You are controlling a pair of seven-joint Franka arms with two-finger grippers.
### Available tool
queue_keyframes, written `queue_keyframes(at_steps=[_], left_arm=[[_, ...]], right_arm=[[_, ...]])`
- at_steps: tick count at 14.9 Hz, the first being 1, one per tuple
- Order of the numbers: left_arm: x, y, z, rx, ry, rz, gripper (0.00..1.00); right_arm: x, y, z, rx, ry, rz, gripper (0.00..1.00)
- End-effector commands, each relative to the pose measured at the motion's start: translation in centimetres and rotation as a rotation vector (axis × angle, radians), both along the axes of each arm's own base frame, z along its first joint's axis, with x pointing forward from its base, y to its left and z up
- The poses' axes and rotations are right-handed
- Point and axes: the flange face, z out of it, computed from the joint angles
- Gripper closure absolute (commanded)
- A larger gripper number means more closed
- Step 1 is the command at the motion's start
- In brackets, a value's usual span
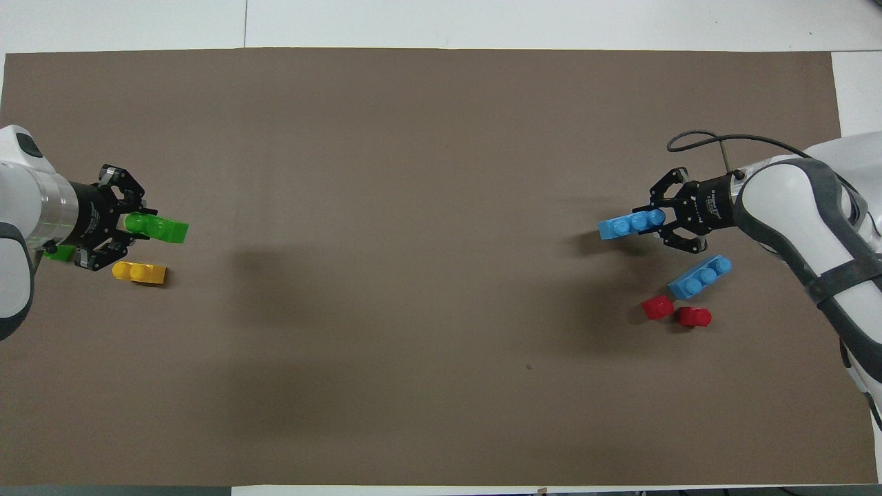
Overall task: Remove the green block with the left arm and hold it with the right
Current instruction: 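Pull the green brick away with the left gripper while the right gripper pulls blue, then set down the green brick with the left gripper while the right gripper releases blue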
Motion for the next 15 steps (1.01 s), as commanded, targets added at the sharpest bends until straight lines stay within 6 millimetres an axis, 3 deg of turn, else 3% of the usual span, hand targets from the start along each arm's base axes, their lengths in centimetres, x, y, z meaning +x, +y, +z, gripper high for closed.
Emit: queue_keyframes(at_steps=[1, 2, 5, 8, 12, 15], left_arm=[[3.5, 1.2, -3.1, 0.004, -0.021, -0.03, 1.0], [4.5, 2.1, -4.8, 0.014, -0.029, -0.019, 1.0], [5.6, 2.5, -7.9, 0.037, -0.04, -0.063, 1.0], [7.8, 2.5, -12.1, 0.056, -0.029, -0.088, 1.0], [8.2, 3.6, -14.8, 0.065, -0.01, -0.125, 1.0], [8.3, 3.2, -15.5, 0.07, -0.021, -0.156, 1.0]], right_arm=[[-0.8, -0.5, -1.2, -0.009, 0.003, 0.038, 1.0], [-0.9, -1.4, -1.3, -0.024, 0.005, 0.038, 1.0], [-1.5, -2.8, -1.9, -0.033, 0.011, 0.016, 1.0], [-2.0, -3.0, -2.5, -0.035, 0.0, 0.042, 1.0], [-2.2, -3.4, -2.8, -0.046, -0.01, 0.029, 1.0], [-2.4, -3.1, -3.2, -0.059, -0.019, 0.025, 1.0]])
